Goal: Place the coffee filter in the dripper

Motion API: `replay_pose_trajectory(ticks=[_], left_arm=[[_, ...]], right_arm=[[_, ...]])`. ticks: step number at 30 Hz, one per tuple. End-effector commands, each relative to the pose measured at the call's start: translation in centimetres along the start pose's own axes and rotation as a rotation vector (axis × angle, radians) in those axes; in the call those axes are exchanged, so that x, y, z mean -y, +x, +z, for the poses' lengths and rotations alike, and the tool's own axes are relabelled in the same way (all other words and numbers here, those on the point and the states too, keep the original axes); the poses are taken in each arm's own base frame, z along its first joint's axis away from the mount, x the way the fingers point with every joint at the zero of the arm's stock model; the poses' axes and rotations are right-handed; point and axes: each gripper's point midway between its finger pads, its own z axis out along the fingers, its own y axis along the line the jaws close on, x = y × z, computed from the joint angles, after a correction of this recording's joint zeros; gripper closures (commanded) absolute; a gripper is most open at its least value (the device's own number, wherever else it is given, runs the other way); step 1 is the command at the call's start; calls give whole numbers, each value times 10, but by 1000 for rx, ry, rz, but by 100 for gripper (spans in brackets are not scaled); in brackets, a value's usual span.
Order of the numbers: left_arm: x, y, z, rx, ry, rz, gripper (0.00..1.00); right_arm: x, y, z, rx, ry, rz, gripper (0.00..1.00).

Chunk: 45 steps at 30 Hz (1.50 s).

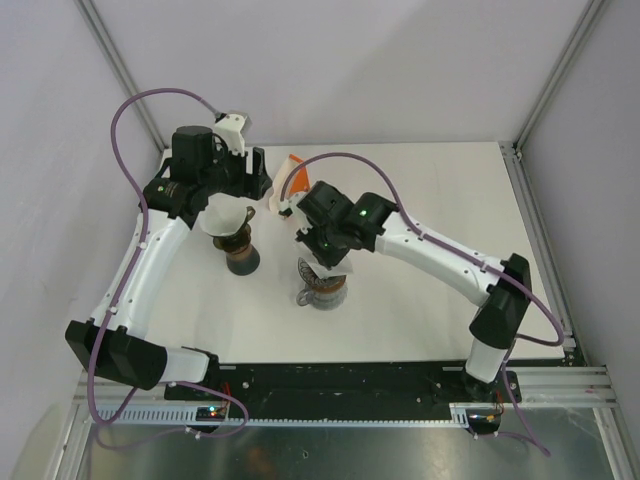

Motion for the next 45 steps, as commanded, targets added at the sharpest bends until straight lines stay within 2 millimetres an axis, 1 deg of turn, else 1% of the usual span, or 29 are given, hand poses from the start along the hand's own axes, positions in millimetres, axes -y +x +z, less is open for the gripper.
replay_pose_trajectory(ticks=[1,7,11,18,22,27,32,38,42,45], left_arm=[[-5,-8,-4,38,-17,19,20],[-9,-12,-6,46,-32,19,20],[-11,-11,-5,45,-36,17,20],[-13,-12,-6,46,-40,15,19],[-13,-13,-5,46,-39,14,19],[-13,-12,-5,45,-36,13,19],[-12,-12,-4,42,-33,13,19],[-12,-12,-4,43,-31,13,19],[-12,-12,-4,42,-29,13,19],[-12,-11,-3,40,-30,12,19]], right_arm=[[-10,4,20,-17,-58,6,100],[-13,19,45,-81,-25,4,100],[-2,31,60,-140,51,12,100],[6,48,77,-197,95,26,100],[10,52,82,-212,100,35,100],[9,44,76,-187,90,37,100],[5,27,61,-134,90,20,100],[3,12,41,-75,96,6,100],[2,8,32,-54,103,2,100],[4,8,29,-54,117,2,100]])
